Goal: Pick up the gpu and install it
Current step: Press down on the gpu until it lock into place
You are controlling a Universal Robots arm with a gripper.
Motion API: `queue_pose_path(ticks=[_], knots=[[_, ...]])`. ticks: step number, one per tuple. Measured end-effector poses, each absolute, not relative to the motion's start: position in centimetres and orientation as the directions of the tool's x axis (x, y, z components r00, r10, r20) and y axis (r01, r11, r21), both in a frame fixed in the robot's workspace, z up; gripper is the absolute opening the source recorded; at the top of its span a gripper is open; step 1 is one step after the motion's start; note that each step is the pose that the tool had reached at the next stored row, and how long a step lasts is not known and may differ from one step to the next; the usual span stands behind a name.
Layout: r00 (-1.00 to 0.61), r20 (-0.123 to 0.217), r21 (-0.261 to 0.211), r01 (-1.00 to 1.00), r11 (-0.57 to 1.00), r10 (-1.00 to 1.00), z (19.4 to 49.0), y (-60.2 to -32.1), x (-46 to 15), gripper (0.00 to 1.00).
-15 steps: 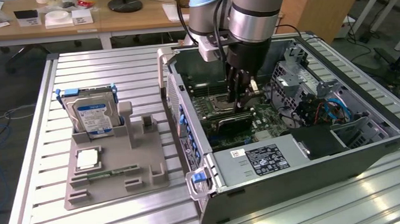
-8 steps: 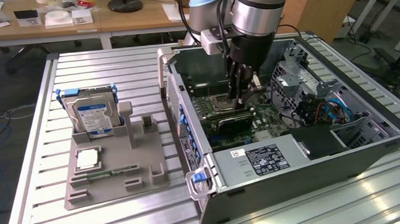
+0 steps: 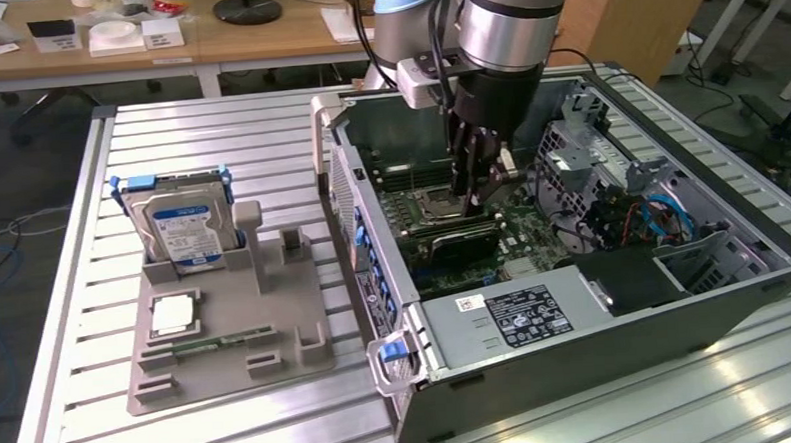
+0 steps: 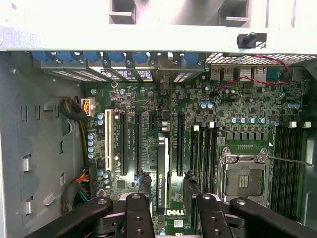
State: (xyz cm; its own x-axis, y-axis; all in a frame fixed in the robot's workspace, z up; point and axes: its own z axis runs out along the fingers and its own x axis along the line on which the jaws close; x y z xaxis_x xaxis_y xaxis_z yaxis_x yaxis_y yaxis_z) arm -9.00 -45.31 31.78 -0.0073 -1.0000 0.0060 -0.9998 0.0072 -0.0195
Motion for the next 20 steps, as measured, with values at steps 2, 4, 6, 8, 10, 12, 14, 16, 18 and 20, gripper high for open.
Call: queue_pose_path(ticks=[2,4,6,8,10,12,14,16,18,20], knots=[[-0.007,0.006,-0.019,-1.000,0.007,-1.000,31.78,-45.31,-9.00,0.40],[-0.007,0.006,-0.019,-1.000,0.007,-1.000,31.78,-45.31,-9.00,0.40],[-0.007,0.006,-0.019,-1.000,0.007,-1.000,31.78,-45.31,-9.00,0.39],[-0.007,0.006,-0.019,-1.000,0.007,-1.000,31.78,-45.31,-9.00,0.26],[-0.007,0.006,-0.019,-1.000,0.007,-1.000,31.78,-45.31,-9.00,0.20],[-0.007,0.006,-0.019,-1.000,0.007,-1.000,31.78,-45.31,-9.00,0.11],[-0.007,0.006,-0.019,-1.000,0.007,-1.000,31.78,-45.31,-9.00,0.11],[-0.007,0.006,-0.019,-1.000,0.007,-1.000,31.78,-45.31,-9.00,0.11],[-0.007,0.006,-0.019,-1.000,0.007,-1.000,31.78,-45.31,-9.00,0.11],[-0.007,0.006,-0.019,-1.000,0.007,-1.000,31.78,-45.31,-9.00,0.11]])
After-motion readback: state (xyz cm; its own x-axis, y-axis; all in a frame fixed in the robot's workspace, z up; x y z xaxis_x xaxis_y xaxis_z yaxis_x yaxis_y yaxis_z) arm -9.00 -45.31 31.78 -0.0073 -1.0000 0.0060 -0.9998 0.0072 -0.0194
